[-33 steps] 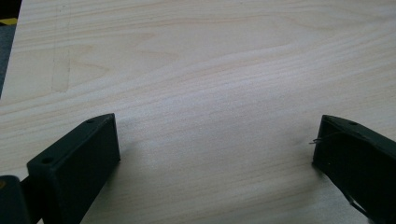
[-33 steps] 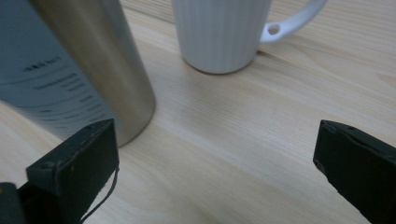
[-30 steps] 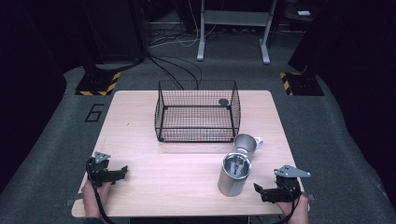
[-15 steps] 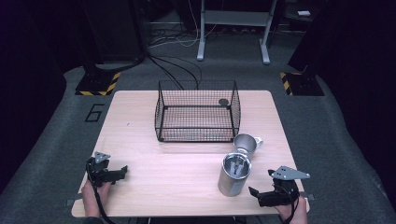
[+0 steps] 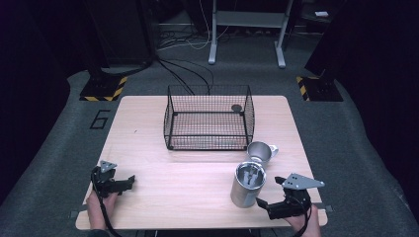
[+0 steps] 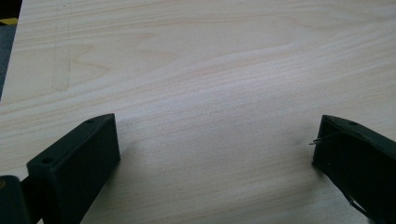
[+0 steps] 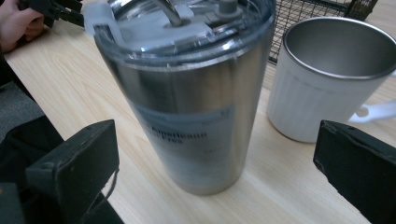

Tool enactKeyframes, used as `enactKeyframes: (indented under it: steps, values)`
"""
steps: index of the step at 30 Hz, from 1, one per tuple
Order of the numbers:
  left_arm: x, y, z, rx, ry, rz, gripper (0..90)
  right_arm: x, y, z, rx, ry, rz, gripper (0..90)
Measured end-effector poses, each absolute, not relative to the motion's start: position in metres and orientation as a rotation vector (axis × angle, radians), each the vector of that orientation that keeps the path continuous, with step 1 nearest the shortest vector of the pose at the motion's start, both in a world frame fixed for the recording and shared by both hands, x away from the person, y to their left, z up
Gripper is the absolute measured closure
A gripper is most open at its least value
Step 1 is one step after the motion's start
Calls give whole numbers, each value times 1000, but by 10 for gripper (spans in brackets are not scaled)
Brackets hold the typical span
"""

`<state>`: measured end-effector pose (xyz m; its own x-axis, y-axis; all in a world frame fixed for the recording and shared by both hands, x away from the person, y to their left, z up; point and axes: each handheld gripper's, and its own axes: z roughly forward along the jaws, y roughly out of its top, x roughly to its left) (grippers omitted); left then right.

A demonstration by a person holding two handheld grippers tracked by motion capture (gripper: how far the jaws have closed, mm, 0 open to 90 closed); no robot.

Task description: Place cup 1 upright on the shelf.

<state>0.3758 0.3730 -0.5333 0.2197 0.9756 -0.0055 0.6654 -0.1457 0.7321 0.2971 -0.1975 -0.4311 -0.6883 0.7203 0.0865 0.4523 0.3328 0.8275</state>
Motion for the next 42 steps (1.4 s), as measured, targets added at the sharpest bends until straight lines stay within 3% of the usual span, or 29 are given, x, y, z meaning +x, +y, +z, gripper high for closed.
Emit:
enactKeyframes:
  steps: [25, 42]
  values:
    - [376, 373, -533, 1888, 1513, 652, 4, 324, -161, -429, 940, 2264, 1394, 0]
    - [376, 373, -533, 1889, 1513, 652, 4, 323, -151, -433, 856, 2162, 1406, 28]
